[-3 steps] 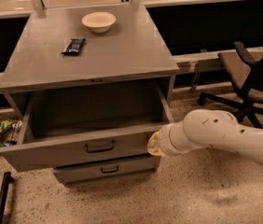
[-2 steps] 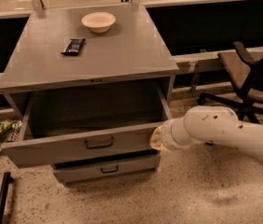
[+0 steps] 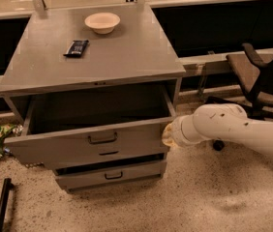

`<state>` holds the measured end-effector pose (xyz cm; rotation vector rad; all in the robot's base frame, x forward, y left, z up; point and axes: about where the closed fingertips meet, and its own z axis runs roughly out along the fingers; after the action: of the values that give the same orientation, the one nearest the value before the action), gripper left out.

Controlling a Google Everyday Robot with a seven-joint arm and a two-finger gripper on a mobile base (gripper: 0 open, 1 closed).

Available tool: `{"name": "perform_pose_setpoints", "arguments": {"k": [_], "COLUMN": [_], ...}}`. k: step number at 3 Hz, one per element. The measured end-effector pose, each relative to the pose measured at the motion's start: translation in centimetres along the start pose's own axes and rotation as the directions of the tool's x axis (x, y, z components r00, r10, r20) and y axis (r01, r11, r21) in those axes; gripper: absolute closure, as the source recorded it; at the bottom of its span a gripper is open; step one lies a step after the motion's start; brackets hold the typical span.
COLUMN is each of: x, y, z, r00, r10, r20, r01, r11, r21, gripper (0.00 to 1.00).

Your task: Close top drawer

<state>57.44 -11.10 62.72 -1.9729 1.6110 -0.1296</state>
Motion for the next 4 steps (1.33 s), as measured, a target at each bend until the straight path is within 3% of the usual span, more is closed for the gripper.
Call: {"name": "perform_pose_setpoints", "arguments": {"k": [1,4], "x": [1.6,1.9], "y": [-1.5,-5.9], "z": [1.4,3.2], "r00": [1.0,0.998], "r10": [-0.016,-0.049], "r20": [-0.018,-0.025], "r01": [0.016,0.051], "r11": [0.9999,0.9958], "r21": [0.005,0.076], "gripper": [1.0,1.0]}}
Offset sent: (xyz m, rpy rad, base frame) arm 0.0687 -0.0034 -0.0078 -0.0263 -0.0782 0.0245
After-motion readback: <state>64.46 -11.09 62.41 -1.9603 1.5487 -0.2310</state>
